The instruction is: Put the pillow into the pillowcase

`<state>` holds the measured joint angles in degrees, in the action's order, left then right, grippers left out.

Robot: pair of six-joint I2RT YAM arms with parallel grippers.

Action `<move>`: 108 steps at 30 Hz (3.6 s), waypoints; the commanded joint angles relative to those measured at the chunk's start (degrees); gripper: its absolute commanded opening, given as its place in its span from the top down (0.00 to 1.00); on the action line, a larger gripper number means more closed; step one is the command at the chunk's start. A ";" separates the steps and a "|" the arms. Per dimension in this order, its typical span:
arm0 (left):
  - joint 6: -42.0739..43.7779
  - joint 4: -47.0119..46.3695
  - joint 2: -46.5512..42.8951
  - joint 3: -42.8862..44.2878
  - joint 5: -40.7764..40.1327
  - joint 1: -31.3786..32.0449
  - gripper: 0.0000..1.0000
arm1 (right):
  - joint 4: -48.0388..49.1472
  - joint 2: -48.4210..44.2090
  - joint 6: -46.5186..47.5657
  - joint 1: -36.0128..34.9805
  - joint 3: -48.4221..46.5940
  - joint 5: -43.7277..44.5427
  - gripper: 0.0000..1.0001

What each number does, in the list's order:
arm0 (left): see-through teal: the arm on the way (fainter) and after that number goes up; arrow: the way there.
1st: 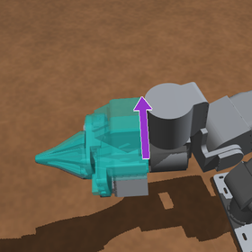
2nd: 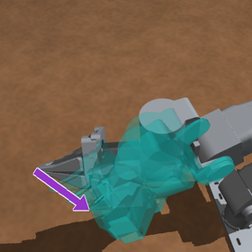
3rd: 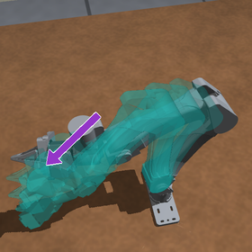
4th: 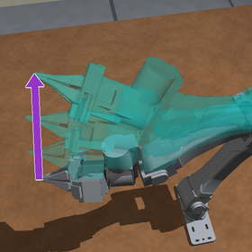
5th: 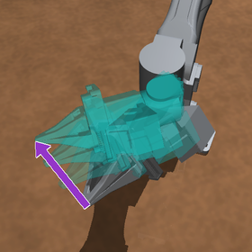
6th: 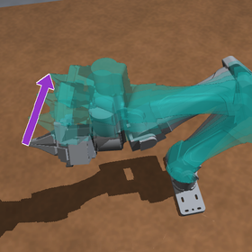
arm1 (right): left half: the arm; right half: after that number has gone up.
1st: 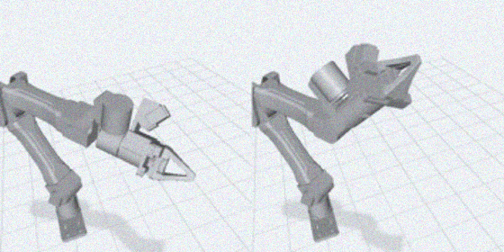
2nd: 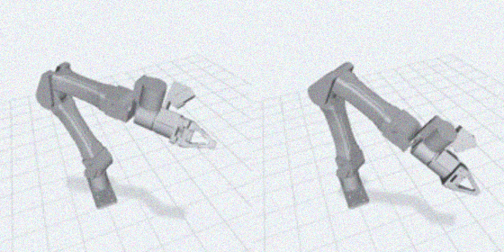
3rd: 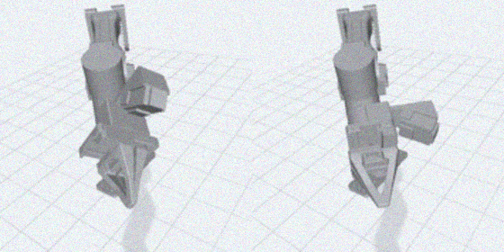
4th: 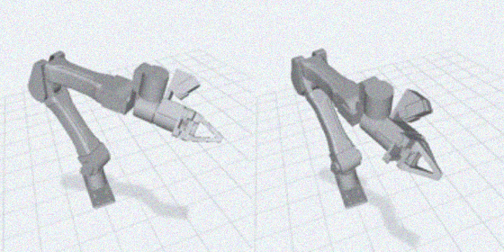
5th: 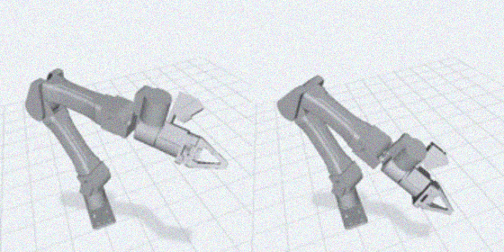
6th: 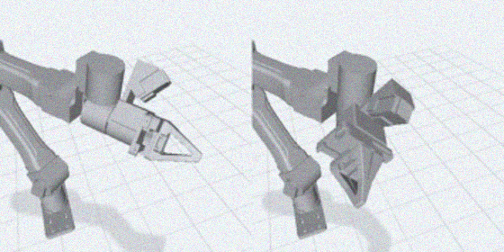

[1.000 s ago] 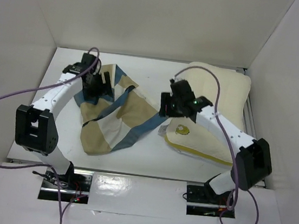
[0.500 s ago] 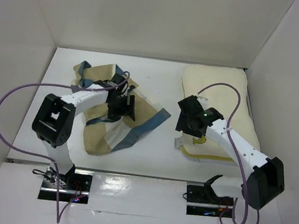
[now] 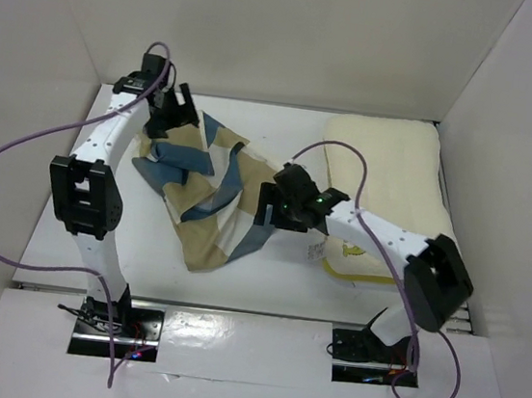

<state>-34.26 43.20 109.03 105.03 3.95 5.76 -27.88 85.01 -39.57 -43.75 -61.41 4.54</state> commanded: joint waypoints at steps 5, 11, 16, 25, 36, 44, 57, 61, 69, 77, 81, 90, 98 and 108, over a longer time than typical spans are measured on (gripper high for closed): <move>5.08 9.45 1.88 -0.72 -21.07 -3.82 0.00 | 8.18 9.38 -0.59 0.68 -3.65 -11.55 0.07; 4.56 9.45 4.08 0.44 -15.81 -5.85 0.00 | 9.33 10.08 -0.59 0.07 0.59 -13.06 0.06; 2.45 9.45 5.66 0.44 -16.51 -7.07 0.00 | 12.05 13.07 -0.59 0.07 -0.03 -13.06 0.06; 3.15 9.45 9.27 2.72 -13.00 -8.13 0.87 | 14.52 20.80 -1.65 0.07 -2.93 -12.01 0.18; 1.48 8.04 2.42 10.27 -9.58 -10.41 1.00 | 9.77 23.36 -2.18 -1.60 -6.44 -3.05 1.00; -2.65 7.51 6.18 23.45 -7.20 -16.74 1.00 | 1.61 12.13 -0.07 -2.92 -0.74 2.75 1.00; -4.24 0.48 16.59 27.46 7.28 -20.96 0.04 | 0.36 6.48 -0.68 -4.77 0.86 2.33 0.35; -0.21 -0.74 9.29 16.56 6.17 -19.83 0.05 | 0.90 11.65 0.37 -4.77 -4.58 1.27 0.21; 5.17 0.39 -4.50 -5.96 3.19 -9.99 0.20 | 0.90 17.73 2.13 -4.15 -10.57 -1.89 0.19; 2.09 -3.11 -16.04 -31.62 -1.22 -4.09 0.10 | 4.15 20.71 2.66 -5.55 -11.72 -9.19 0.15; 1.57 -6.18 -15.26 -36.91 0.01 -3.39 0.10 | 4.15 22.91 2.66 -8.63 -11.20 -9.19 0.14; 2.09 -5.14 -8.05 -32.88 2.03 -3.91 1.00 | 1.86 26.26 2.05 -11.71 -12.51 -0.77 0.63; 2.09 -2.42 -22.36 -31.12 2.38 -3.91 1.00 | -0.69 15.81 1.77 -12.50 -8.55 6.89 1.00; 1.48 -1.19 -22.46 -31.12 0.36 -3.91 1.00 | 8.27 20.35 16.00 -22.61 -17.06 -0.90 0.01</move>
<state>-31.94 40.60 85.95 73.78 4.95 2.04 -24.21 101.80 -28.58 -65.47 -74.19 7.55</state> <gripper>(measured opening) 0.023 0.973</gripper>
